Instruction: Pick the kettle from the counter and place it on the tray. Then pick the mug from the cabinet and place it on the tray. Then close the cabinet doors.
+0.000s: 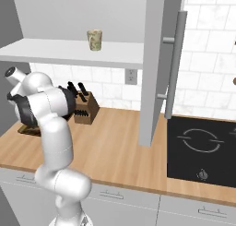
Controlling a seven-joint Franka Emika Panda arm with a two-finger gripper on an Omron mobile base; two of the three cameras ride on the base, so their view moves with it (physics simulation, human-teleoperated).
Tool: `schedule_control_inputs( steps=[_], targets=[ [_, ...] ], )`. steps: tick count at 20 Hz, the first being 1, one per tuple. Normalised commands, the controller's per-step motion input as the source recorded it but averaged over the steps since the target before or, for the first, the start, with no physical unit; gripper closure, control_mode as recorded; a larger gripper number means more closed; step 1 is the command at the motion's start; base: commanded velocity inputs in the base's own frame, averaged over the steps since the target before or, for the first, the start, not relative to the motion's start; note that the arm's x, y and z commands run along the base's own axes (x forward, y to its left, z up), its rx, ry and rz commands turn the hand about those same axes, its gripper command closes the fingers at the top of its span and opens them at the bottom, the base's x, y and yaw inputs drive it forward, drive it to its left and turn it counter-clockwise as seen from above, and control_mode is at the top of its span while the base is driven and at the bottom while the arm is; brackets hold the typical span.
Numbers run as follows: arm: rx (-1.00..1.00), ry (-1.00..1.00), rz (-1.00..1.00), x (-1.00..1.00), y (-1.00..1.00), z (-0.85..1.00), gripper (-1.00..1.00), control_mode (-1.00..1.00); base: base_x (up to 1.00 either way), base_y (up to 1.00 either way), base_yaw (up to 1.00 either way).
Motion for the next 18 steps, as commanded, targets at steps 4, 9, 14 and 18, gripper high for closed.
schedule_control_inputs(
  steps=[4,9,14,18],
  targets=[
    [0.0,-0.06,0.08,0.0,0.0,0.0,-1.0,-1.0,0.0,0.0,0.0],
    [0.0,-0.06,0.09,-0.05,-0.01,0.0,-1.0,-1.0,0.0,0.0,0.0],
    [-0.07,-0.06,0.03,0.0,-0.24,-0.12,-1.0,-1.0,0.0,0.0,0.0],
    [-0.13,-0.05,0.0,0.0,-0.33,-0.06,-1.0,-1.0,0.0,0.0,0.0]
  ],
)
